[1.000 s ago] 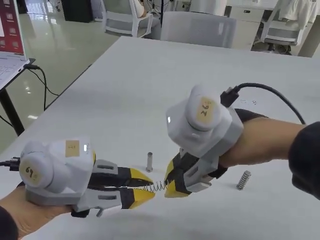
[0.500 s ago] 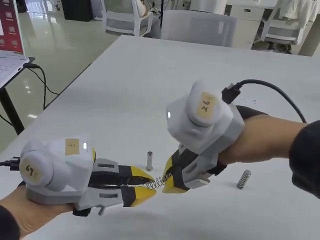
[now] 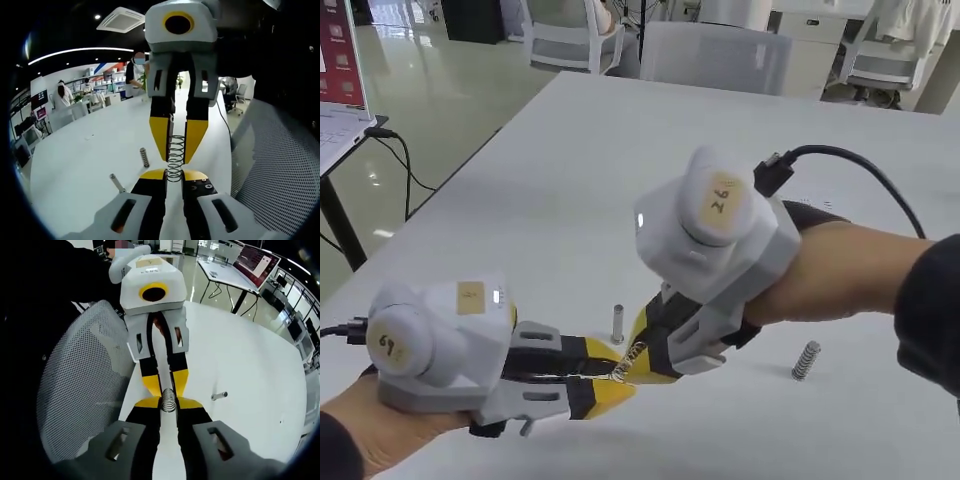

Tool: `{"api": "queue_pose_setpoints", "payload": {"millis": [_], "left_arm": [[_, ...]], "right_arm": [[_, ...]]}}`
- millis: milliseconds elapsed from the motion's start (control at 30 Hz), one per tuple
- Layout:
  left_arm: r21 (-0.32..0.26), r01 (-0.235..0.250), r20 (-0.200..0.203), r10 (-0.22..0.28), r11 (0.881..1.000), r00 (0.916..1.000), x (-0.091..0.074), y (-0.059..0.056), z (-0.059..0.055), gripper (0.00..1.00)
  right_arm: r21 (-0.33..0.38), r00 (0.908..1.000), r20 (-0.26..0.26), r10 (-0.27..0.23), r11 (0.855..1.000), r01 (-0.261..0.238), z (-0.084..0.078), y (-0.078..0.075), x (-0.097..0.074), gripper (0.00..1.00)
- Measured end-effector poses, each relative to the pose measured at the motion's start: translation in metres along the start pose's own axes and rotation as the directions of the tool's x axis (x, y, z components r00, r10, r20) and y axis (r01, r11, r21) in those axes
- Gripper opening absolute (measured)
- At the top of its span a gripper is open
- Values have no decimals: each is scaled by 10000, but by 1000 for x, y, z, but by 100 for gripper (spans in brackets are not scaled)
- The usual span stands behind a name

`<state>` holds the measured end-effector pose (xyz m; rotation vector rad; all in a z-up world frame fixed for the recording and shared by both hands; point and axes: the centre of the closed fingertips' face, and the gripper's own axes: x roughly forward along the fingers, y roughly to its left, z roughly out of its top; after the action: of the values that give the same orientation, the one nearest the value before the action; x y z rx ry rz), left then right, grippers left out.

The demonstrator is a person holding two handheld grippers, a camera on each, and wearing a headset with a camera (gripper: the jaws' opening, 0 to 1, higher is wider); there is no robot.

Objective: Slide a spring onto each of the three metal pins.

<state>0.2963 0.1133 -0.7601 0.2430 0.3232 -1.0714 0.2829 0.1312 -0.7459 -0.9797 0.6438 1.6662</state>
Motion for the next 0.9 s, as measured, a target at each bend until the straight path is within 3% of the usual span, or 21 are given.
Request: {"api": "queue_pose_setpoints", "payload": {"millis": [900], "left_arm": [[-340, -134, 213, 141, 9993, 9997, 4, 5, -4, 9]], "right_arm": [[-156, 9993, -376, -76, 9999, 70, -2, -5, 5, 13]]}}
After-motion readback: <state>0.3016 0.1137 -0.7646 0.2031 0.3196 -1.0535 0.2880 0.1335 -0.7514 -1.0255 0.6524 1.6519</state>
